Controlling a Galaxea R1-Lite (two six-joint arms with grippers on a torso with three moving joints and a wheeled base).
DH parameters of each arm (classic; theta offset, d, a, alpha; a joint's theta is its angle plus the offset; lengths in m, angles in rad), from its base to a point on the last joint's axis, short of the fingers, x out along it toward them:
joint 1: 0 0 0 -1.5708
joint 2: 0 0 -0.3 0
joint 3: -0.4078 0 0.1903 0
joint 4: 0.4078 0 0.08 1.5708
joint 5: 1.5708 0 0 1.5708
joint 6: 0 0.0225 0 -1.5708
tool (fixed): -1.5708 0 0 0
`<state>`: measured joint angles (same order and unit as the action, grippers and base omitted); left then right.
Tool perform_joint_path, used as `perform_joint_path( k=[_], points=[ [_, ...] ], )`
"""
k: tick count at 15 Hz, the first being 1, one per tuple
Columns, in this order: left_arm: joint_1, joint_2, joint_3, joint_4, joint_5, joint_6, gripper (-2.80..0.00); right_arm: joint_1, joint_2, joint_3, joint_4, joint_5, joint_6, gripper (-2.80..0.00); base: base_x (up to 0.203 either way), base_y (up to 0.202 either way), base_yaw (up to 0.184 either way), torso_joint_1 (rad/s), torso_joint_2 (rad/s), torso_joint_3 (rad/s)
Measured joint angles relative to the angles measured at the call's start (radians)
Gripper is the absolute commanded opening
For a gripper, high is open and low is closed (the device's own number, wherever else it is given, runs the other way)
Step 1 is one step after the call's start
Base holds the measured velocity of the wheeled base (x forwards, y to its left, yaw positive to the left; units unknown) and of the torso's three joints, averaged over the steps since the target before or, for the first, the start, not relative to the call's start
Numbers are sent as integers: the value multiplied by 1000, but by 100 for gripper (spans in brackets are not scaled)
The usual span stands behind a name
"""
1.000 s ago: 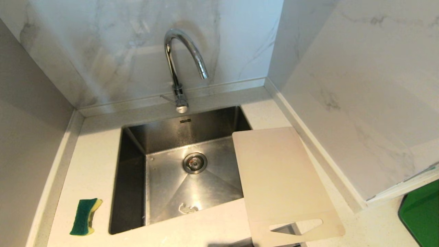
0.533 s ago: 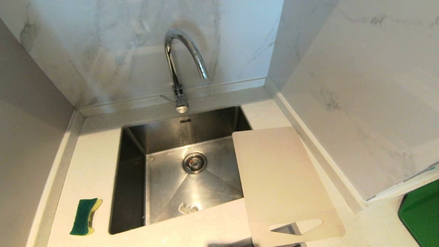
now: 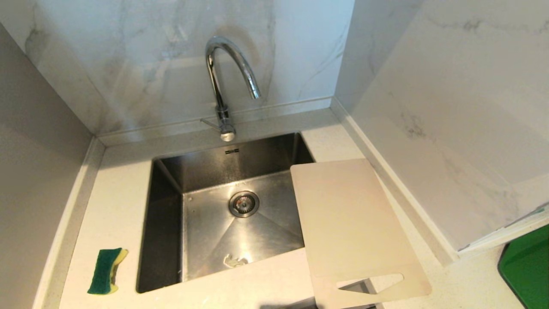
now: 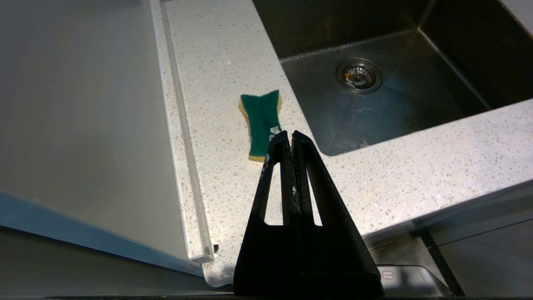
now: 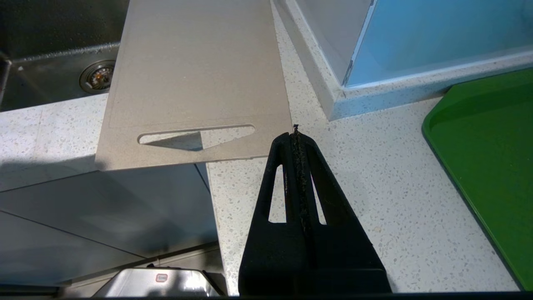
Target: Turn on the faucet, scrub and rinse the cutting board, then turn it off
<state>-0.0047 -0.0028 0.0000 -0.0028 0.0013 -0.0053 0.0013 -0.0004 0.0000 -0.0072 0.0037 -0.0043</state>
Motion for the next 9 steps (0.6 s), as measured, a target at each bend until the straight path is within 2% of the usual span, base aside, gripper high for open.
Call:
perform_joint_path(
  k=[9],
  points=[
    [0, 0, 0, 0, 0, 1, -280, 0, 0, 0, 0, 0, 0, -280, 0, 0, 0, 0, 0, 0]
  ],
)
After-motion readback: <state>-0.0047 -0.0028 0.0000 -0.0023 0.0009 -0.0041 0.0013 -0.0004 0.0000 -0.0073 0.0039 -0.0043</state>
